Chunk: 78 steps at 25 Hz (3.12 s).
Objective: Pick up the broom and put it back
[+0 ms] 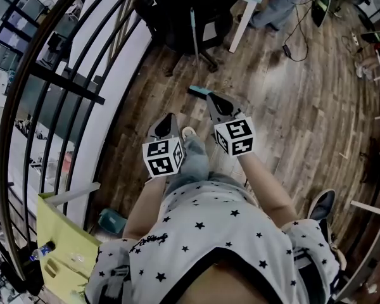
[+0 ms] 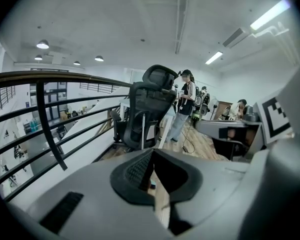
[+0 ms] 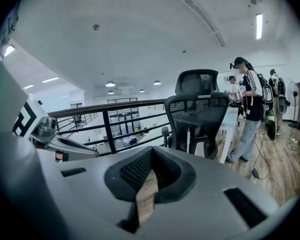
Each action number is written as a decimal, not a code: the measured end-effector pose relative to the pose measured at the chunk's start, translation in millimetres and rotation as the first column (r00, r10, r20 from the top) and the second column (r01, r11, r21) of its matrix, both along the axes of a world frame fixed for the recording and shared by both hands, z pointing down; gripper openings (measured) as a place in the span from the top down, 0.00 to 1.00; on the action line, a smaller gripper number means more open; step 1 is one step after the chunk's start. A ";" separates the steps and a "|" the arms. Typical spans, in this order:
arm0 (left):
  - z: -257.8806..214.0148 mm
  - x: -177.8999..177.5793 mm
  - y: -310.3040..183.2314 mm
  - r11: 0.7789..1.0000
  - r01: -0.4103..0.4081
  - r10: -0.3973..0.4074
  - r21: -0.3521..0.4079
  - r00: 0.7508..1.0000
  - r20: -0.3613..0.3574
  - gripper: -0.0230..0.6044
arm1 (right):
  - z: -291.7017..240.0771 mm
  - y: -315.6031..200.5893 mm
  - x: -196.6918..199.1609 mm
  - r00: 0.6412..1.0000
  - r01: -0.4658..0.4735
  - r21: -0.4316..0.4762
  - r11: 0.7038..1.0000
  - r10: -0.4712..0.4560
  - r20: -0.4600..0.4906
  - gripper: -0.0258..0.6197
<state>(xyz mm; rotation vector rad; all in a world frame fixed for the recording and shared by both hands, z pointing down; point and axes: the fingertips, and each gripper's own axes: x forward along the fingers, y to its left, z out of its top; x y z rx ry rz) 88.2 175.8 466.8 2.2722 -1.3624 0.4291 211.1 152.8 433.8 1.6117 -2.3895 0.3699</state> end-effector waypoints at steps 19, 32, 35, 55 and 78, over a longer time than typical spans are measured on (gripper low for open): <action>21.6 26.7 -131.8 0.998 -0.006 0.008 -0.059 1.000 0.020 0.95 | 15.6 -171.1 26.0 1.000 -0.016 -0.047 0.999 0.017 0.003 0.97; 47.0 27.1 -199.8 0.995 0.011 -0.009 -0.096 1.000 0.019 0.95 | 54.7 -268.0 30.8 1.000 -0.017 -0.097 0.995 0.016 -0.017 0.97; 52.7 28.0 -212.7 0.996 0.013 -0.011 -0.091 1.000 0.021 0.95 | 64.5 -285.5 35.5 0.999 -0.034 -0.101 0.994 0.032 -0.017 0.97; 117.2 53.5 -255.5 0.988 0.124 -0.124 -0.094 0.992 -0.002 0.95 | 139.7 -397.9 64.9 0.998 -0.027 -0.133 0.991 0.020 -0.052 0.97; 186.6 43.5 -282.1 0.980 0.164 -0.163 -0.109 0.986 0.014 0.95 | 229.4 -505.2 63.6 0.987 -0.099 -0.187 0.977 0.073 -0.142 0.74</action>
